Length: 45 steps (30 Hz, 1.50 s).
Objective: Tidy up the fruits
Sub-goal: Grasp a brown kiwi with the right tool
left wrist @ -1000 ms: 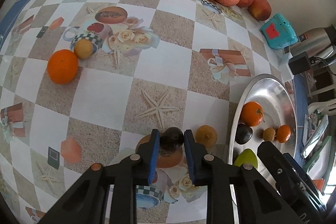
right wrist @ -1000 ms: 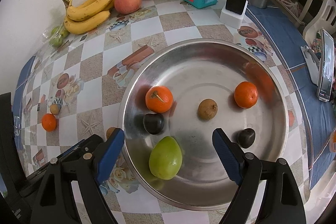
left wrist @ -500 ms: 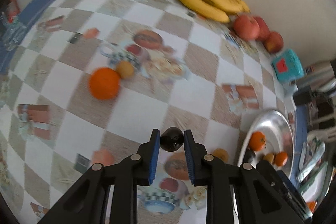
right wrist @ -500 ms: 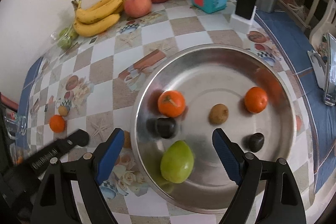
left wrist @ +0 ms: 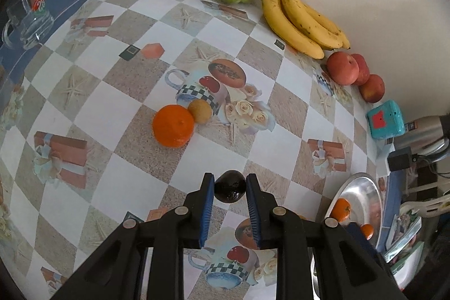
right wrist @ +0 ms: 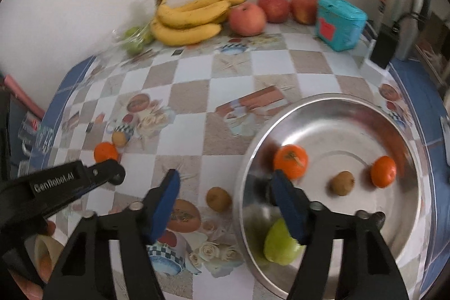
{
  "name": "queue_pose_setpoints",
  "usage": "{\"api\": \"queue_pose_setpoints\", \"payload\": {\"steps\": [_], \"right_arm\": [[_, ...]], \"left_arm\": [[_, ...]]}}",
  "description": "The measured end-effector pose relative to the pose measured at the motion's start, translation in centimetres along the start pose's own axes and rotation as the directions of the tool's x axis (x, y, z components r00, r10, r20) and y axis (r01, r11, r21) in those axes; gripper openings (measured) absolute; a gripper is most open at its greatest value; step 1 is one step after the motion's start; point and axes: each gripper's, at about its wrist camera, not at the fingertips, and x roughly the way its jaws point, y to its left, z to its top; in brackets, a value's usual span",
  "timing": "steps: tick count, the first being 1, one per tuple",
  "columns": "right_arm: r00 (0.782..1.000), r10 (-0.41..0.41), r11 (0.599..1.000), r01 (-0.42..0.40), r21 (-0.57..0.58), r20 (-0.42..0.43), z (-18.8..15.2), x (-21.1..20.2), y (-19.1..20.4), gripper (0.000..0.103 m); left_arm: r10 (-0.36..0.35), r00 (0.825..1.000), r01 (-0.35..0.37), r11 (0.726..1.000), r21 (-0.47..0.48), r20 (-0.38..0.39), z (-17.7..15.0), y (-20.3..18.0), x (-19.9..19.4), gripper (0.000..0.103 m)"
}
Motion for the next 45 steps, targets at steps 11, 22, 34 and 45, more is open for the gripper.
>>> {"api": "queue_pose_setpoints", "payload": {"steps": [11,22,34,45], "right_arm": [[0.995,-0.004,0.997,-0.003,-0.071,-0.096,-0.8,2.4,2.0,0.041],[0.977,-0.181,0.965,0.153,-0.215,-0.116,-1.3,4.0,4.0,0.034],[0.95,-0.297,0.914,0.256,-0.315,-0.09,-1.9,4.9,5.2,0.025],[0.968,-0.226,0.945,0.191,-0.266,-0.11,-1.7,4.3,4.7,0.024]], "left_arm": [[-0.035,0.999,0.034,0.999,-0.031,-0.024,0.3,0.8,0.2,0.025],[-0.055,0.998,0.054,0.998,-0.042,-0.029,0.5,0.9,0.1,0.025],[-0.058,0.998,0.056,0.997,-0.049,-0.032,0.6,1.1,0.0,0.025],[-0.053,0.998,0.051,0.997,-0.056,-0.03,0.6,1.2,0.1,0.025]]}}
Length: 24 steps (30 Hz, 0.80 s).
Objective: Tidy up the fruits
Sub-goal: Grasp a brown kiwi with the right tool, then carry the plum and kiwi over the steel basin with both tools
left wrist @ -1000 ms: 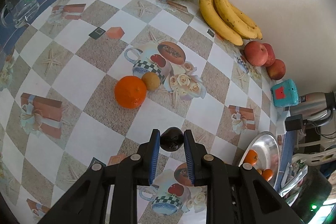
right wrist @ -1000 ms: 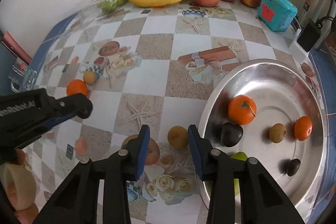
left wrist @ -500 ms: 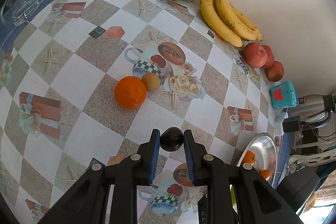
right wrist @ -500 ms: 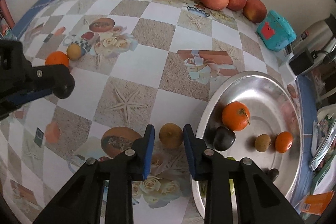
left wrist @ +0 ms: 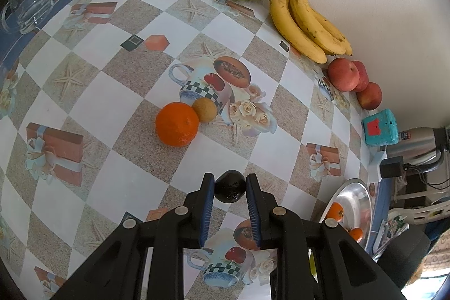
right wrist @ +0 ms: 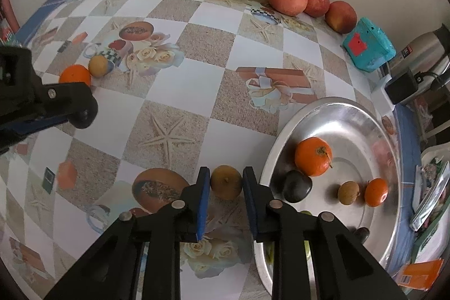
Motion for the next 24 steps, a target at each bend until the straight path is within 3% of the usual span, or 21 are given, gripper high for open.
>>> {"api": "queue_pose_setpoints", "payload": {"steps": [3,12,16,24], "right_arm": [[0.996,0.086,0.995,-0.087,0.042,0.015,0.1,-0.7,-0.4,0.025],[0.973,0.205,0.97,-0.217,0.112,0.104,0.2,-3.9,-1.5,0.024],[0.971,0.191,0.967,-0.212,0.144,0.144,0.2,-5.1,-2.8,0.024],[0.977,0.156,0.943,-0.191,0.271,0.145,-1.1,-5.2,-7.7,0.024]], "left_arm": [[0.0,1.0,0.0,1.0,-0.002,0.0,0.1,0.1,0.0,0.025],[0.003,1.0,-0.003,1.0,-0.01,0.019,0.2,0.3,-0.6,0.025],[0.005,1.0,-0.005,1.0,0.002,0.025,0.1,0.0,-0.8,0.025],[-0.005,1.0,0.005,0.998,0.055,0.013,-0.5,-1.5,-0.6,0.025]]}}
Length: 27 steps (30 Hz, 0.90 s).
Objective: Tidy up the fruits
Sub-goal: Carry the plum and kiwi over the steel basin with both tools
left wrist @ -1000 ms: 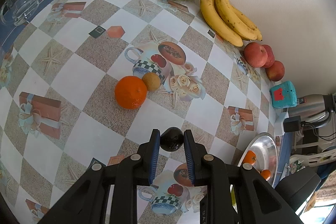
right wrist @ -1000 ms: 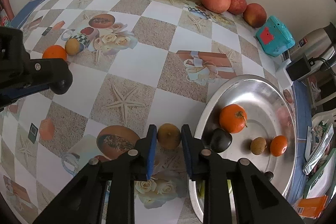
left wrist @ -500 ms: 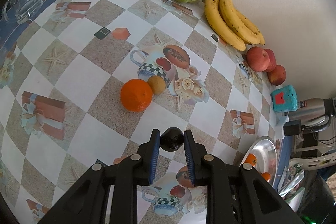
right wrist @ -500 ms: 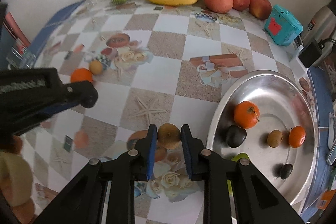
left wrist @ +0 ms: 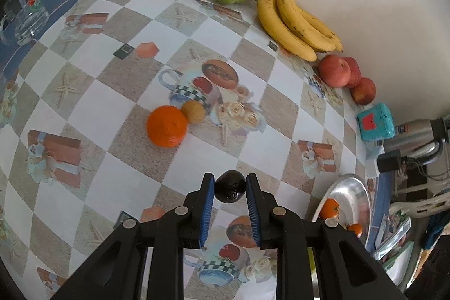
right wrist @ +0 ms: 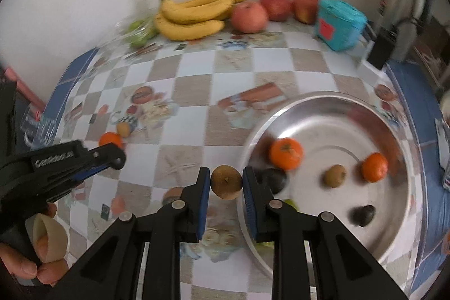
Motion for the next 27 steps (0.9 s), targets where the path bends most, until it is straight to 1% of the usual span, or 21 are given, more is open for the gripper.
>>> {"api": "queue_pose_setpoints", "payload": {"steps": [5,9,12,15,18,21,24,27], "right_arm": [[0.999,-0.049,0.996,0.048,0.074,0.013,-0.1,-0.9,-3.4,0.025],[0.997,-0.077,0.988,0.075,0.136,0.01,-0.3,-1.2,-6.1,0.024],[0.995,-0.104,0.979,0.1,0.179,0.013,-0.5,-1.9,-8.0,0.025],[0.993,-0.116,0.971,0.11,0.212,0.017,-0.6,-2.4,-9.4,0.025],[0.992,-0.125,0.966,0.116,0.231,0.024,-0.7,-2.9,-10.0,0.025],[0.991,-0.128,0.964,0.117,0.239,0.031,-0.7,-3.3,-10.5,0.025],[0.992,-0.127,0.965,0.122,0.234,0.007,-0.8,-2.6,-10.5,0.025],[0.993,-0.12,0.967,0.121,0.227,-0.019,-0.9,-1.8,-10.4,0.025]], "left_arm": [[-0.012,1.0,0.013,0.998,0.058,-0.01,-0.8,-1.8,0.2,0.025],[-0.044,0.998,0.048,0.992,0.113,-0.038,-1.8,-3.7,0.4,0.025],[-0.061,0.996,0.07,0.985,0.157,-0.058,-2.6,-5.2,0.5,0.025],[-0.085,0.992,0.103,0.97,0.221,-0.089,-3.9,-7.1,0.6,0.025],[-0.097,0.987,0.13,0.95,0.286,-0.125,-5.2,-8.9,1.0,0.025],[-0.089,0.985,0.134,0.934,0.332,-0.148,-6.2,-10.1,1.4,0.025],[-0.078,0.981,0.137,0.927,0.35,-0.178,-6.9,-10.6,2.1,0.025],[-0.063,0.981,0.128,0.923,0.362,-0.186,-7.3,-10.7,2.5,0.025]]}}
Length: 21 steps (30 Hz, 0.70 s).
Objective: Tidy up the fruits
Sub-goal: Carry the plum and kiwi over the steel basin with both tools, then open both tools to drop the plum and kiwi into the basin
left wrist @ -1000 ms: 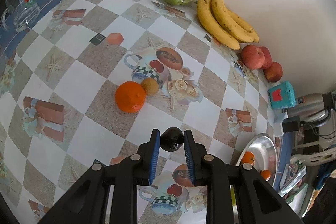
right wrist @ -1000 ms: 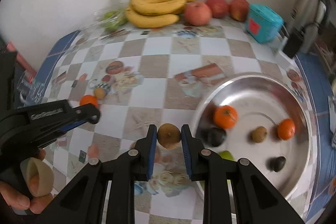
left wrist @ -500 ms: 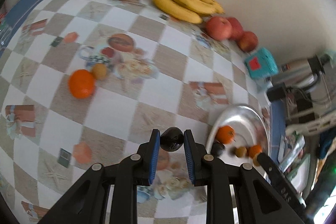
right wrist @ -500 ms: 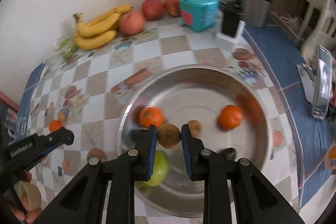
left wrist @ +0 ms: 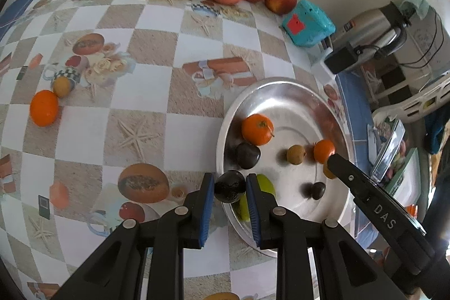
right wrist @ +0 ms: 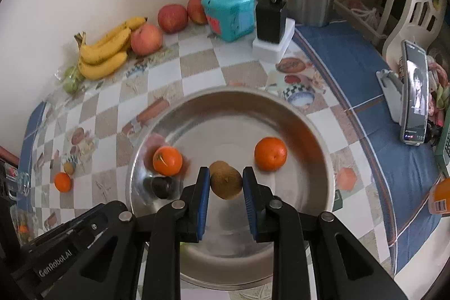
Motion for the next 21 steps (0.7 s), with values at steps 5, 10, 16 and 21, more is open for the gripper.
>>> {"api": "queue_pose_setpoints", "payload": {"steps": [5,10,16,21], "right_arm": [[0.999,-0.006,1.0,0.006,-0.014,-0.038,-0.3,1.1,0.1,0.025],[0.998,-0.005,1.0,0.003,-0.025,-0.066,-0.5,1.9,0.3,0.025],[0.994,-0.02,0.999,0.017,-0.029,-0.103,-0.8,2.8,0.4,0.025],[0.993,-0.031,0.999,0.028,-0.03,-0.112,-0.8,2.9,0.5,0.025]], "left_arm": [[0.011,1.0,-0.011,1.0,0.012,-0.013,-0.2,-0.2,0.5,0.025],[0.025,0.999,-0.024,0.999,0.044,-0.019,-0.3,-0.8,0.8,0.025],[0.023,0.999,-0.022,0.998,0.058,-0.026,-0.4,-1.2,1.0,0.025],[0.016,0.999,-0.014,0.998,0.065,-0.035,-0.5,-1.5,1.2,0.026]]}}
